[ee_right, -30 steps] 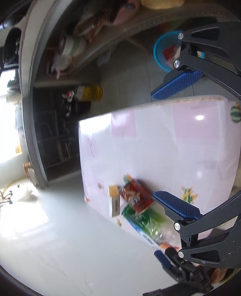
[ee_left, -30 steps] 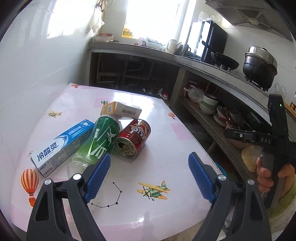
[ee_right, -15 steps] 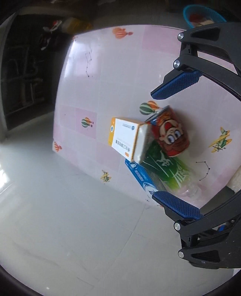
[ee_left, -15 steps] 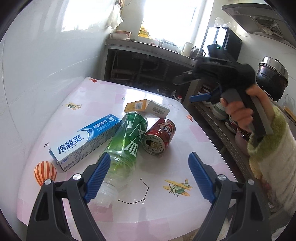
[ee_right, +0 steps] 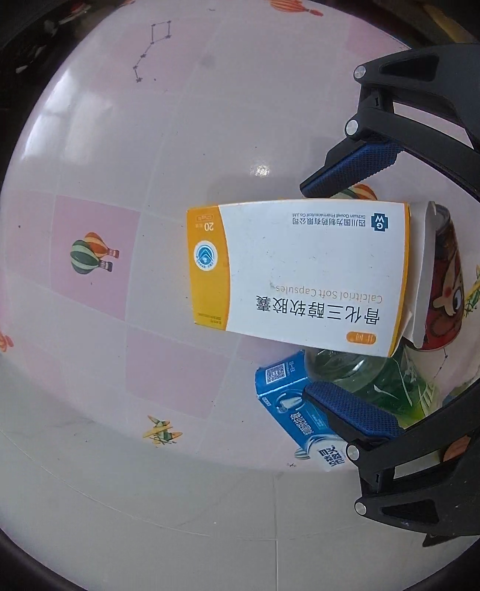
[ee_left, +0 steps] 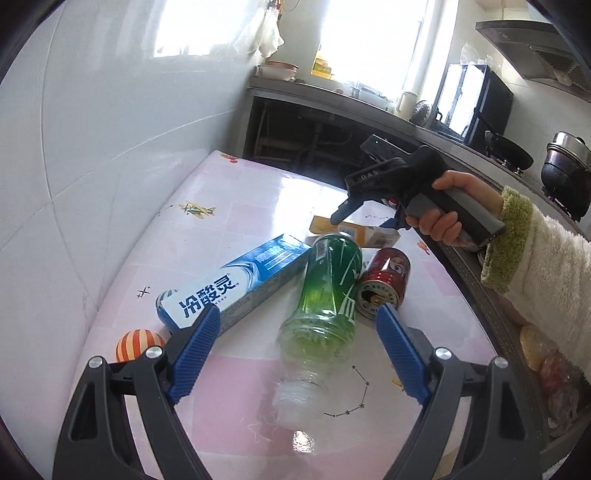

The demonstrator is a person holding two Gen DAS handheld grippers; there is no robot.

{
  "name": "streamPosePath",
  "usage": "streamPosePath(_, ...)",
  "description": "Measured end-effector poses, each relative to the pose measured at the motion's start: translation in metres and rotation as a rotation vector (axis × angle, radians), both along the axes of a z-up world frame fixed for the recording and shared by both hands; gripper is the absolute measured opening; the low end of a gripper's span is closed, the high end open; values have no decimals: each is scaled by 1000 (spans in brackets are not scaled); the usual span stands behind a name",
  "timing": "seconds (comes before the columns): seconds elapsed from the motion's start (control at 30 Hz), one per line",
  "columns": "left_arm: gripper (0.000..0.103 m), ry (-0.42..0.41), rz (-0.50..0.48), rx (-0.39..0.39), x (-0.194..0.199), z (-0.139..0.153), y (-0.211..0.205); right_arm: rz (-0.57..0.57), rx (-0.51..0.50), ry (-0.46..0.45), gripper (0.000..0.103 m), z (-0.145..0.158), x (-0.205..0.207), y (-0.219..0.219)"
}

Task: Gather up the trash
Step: 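Grasp the white-and-orange medicine box with the right gripper and lift it, then grasp the red can with the left gripper and lift it while the right holds the box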

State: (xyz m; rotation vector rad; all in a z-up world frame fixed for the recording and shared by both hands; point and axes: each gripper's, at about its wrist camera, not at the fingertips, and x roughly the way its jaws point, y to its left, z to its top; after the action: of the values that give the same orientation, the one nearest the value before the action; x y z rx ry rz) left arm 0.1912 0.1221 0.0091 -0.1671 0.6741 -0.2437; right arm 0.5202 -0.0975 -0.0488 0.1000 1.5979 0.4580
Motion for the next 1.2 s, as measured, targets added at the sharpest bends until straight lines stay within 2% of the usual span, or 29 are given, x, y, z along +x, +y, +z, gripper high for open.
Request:
streamPosePath(0.07,84,18,5,-12,5,-5,2,6,-24,3,92,-4,-1,0)
streamPosePath(0.13,84,27,-3,-23,7,-8,-1,3,-51,1,81,-10,0,0)
streamPosePath(0.23,84,43,-22,-35,7,-12,-8,-23,-64,-4,71,-18,5,-7)
streamPosePath(0.4,84,45,-72,-50,9,-8,-26,-83,-78,-67,69,-15,10,-27)
streamPosePath(0.5,84,31,-137,-57,15,-1,-46,-138,-67,-100,68,-10,8,-50)
streamPosePath(0.7,84,50,-251,19,44,1,-98,-243,-19,-187,68,16,-28,-114)
streamPosePath(0.83,84,21,-277,169,60,-8,-135,-271,38,-248,68,37,-75,-161)
streamPosePath(0.9,84,-8,-243,319,67,-14,-159,-272,67,-261,68,37,-105,-173)
streamPosePath(0.97,84,-51,-252,461,72,-21,-184,-279,107,-262,68,35,-136,-178)
streamPosePath(1.07,84,-35,-267,594,85,-39,-210,-299,157,-274,68,26,-178,-186)
streamPosePath(1.2,84,-2,-258,702,99,-60,-220,-364,245,-283,68,21,-217,-200)
